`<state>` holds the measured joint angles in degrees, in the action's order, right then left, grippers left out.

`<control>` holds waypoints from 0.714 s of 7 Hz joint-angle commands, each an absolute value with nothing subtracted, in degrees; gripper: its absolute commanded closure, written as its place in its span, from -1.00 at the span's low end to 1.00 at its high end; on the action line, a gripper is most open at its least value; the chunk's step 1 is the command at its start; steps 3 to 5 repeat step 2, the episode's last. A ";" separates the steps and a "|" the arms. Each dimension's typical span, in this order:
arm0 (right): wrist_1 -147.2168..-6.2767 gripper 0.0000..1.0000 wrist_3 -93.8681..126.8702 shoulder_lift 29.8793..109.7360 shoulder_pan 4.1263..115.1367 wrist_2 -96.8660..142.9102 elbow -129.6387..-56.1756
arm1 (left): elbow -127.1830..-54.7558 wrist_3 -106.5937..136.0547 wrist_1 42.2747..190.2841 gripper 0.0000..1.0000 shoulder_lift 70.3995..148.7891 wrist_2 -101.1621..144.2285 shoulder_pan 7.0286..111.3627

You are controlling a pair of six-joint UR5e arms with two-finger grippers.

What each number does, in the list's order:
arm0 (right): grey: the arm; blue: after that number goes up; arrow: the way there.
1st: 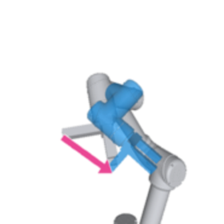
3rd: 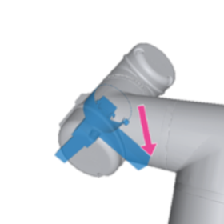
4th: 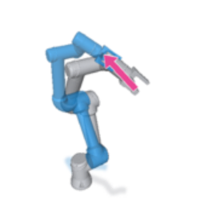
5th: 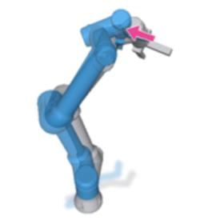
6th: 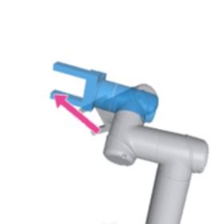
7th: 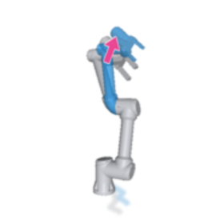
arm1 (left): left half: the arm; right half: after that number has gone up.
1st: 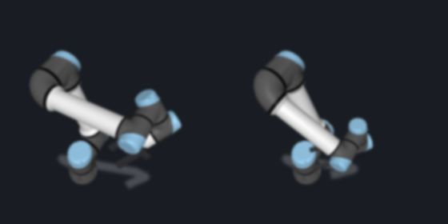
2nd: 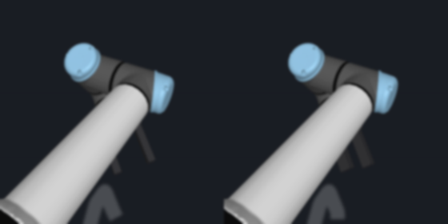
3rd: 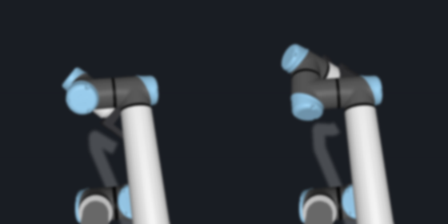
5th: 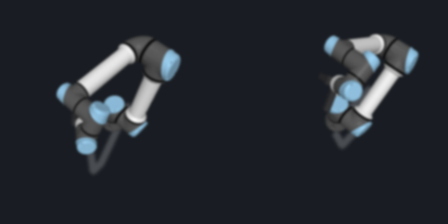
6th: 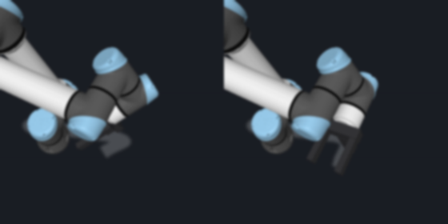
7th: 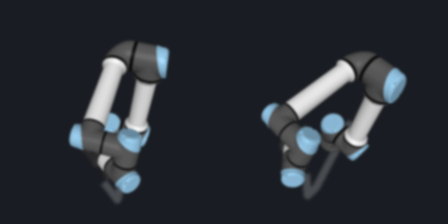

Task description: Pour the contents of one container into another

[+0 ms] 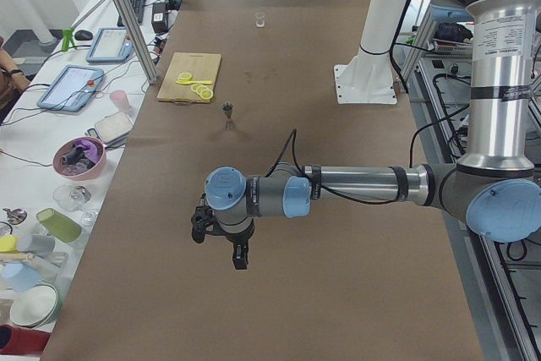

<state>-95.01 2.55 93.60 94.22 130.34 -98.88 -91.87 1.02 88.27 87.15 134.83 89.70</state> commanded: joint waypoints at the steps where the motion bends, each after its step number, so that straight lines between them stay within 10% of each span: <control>1: -95.01 -1.00 2.55 93.69 94.22 130.25 -98.88 | -89.83 1.05 89.20 -0.95 87.45 134.82 89.65; 5: -95.01 -1.00 2.55 93.78 94.22 130.25 -98.88 | -89.91 1.05 89.30 -0.96 87.45 134.82 89.65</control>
